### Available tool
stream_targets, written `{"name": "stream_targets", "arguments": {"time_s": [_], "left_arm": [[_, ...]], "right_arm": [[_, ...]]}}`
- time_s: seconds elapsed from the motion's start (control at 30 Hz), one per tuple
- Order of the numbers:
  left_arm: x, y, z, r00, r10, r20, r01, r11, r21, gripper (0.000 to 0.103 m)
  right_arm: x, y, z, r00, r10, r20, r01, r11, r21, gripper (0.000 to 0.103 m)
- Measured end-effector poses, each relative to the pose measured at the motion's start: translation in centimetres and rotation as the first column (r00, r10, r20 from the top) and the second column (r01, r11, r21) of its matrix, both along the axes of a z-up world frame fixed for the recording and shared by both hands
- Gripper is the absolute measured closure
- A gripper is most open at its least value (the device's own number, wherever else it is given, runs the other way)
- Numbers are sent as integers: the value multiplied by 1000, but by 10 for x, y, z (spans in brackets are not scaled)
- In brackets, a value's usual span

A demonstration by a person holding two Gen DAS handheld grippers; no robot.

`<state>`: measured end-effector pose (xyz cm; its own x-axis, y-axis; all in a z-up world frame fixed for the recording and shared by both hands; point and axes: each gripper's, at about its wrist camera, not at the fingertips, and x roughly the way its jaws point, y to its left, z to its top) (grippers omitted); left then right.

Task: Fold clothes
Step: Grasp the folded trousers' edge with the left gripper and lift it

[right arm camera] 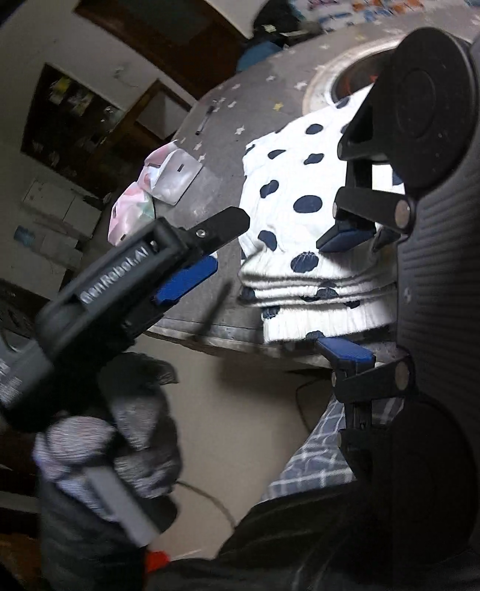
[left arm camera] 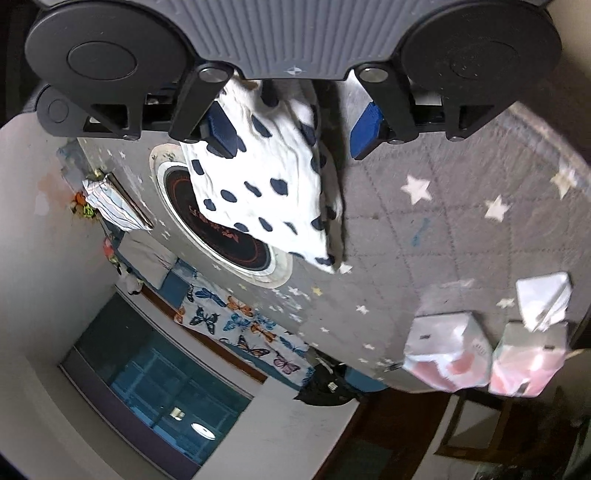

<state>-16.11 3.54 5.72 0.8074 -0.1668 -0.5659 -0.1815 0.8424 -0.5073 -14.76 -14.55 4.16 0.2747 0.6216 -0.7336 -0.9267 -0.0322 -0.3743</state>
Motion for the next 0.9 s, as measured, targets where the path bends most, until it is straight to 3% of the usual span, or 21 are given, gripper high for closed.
{"name": "stream_targets", "arguments": {"time_s": [0.07, 0.17, 0.37, 0.5, 0.67, 0.9], "left_arm": [[-5, 2, -3, 1000, 12, -10, -12, 999, -31, 32], [-12, 4, -8, 999, 26, -26, -28, 995, -93, 32], [-22, 7, -18, 998, 31, -52, -42, 970, -241, 32], [-21, 5, -29, 996, 26, -84, -53, 939, -338, 32], [-16, 8, -42, 992, 28, -126, -85, 876, -474, 32], [-9, 8, -48, 989, 34, -144, -108, 832, -543, 34]], "right_arm": [[-4, 3, -5, 999, 4, 41, -3, 1000, -5, 54], [-4, 4, -6, 999, -3, 35, 3, 1000, 4, 59], [13, -4, 9, 992, -70, -104, 77, 995, 69, 72], [18, -7, 14, 988, -88, -127, 100, 991, 92, 74], [20, -10, 16, 986, -99, -133, 114, 987, 109, 75], [21, -11, 17, 984, -104, -141, 122, 984, 126, 77]]}}
